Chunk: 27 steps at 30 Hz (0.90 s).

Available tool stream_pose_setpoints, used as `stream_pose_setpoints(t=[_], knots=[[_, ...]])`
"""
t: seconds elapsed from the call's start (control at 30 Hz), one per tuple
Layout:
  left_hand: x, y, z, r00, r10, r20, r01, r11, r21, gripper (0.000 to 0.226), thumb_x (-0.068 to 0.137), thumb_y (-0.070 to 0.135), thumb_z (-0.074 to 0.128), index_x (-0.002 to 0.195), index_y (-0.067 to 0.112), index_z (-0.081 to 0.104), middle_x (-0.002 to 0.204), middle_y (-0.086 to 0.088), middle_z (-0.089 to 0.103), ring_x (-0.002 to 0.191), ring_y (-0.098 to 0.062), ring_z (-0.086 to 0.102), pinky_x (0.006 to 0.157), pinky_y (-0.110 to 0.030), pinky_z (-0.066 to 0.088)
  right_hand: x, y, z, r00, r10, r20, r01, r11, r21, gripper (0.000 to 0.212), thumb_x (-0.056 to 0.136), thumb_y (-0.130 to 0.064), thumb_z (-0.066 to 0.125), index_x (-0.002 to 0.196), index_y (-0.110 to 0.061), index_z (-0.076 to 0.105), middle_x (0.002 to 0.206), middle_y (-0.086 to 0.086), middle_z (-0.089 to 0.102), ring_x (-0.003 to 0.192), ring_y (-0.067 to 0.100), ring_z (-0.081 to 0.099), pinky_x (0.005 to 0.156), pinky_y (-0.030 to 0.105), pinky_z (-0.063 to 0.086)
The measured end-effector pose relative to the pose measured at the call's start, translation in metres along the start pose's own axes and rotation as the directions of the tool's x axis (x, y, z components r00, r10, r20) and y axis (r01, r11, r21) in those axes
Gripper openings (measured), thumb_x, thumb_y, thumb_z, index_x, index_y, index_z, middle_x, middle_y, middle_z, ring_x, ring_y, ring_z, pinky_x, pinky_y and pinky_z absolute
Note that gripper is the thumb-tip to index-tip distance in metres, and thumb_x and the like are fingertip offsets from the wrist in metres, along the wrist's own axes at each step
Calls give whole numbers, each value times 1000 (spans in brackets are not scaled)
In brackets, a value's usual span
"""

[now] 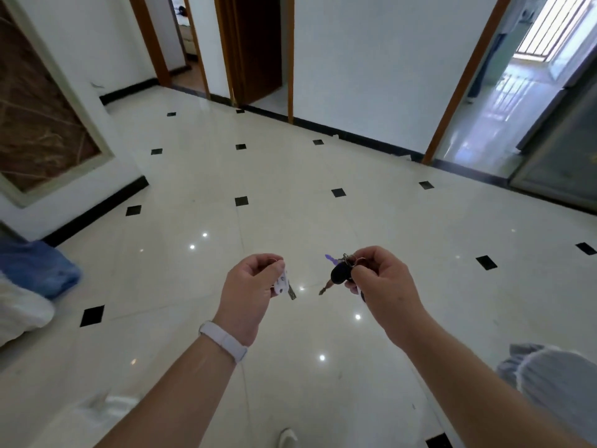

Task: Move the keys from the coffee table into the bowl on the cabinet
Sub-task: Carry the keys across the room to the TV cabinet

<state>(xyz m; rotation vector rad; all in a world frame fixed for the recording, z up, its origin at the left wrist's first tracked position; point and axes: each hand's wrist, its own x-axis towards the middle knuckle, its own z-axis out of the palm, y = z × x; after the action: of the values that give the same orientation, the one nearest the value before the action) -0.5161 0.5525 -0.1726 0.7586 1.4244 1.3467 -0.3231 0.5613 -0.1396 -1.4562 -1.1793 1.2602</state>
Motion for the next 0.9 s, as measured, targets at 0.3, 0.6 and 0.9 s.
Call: stream_pose_setpoints(t=[0.3, 0.6, 0.9], knots=[[67, 44, -100, 963, 83, -256, -71, 996, 54, 7, 86, 13, 63, 87, 15, 70, 82, -4, 69, 78, -21, 63, 73, -35, 54, 73, -41, 135, 955, -80, 287, 123, 983, -134, 24, 76, -4, 51, 74, -24, 65, 63, 2, 67, 60, 18, 57, 60, 35, 44], [115, 49, -177, 851, 44, -523, -38, 999, 23, 8, 86, 11, 63, 83, 16, 69, 73, 0, 68, 70, -17, 62, 68, -31, 52, 142, -56, 244, 860, -63, 507, 118, 990, -77, 20, 78, 0, 50, 81, -13, 65, 62, -3, 68, 58, 14, 60, 47, 15, 39], [217, 74, -198, 733, 4, -680, 59, 996, 70, 6, 85, 10, 64, 84, 14, 69, 74, -2, 67, 69, -17, 58, 66, -34, 49, 260, -84, 337, 759, -23, 650, 73, 996, -50, 24, 78, 0, 50, 78, -18, 65, 69, 2, 70, 60, 17, 61, 57, 26, 43]])
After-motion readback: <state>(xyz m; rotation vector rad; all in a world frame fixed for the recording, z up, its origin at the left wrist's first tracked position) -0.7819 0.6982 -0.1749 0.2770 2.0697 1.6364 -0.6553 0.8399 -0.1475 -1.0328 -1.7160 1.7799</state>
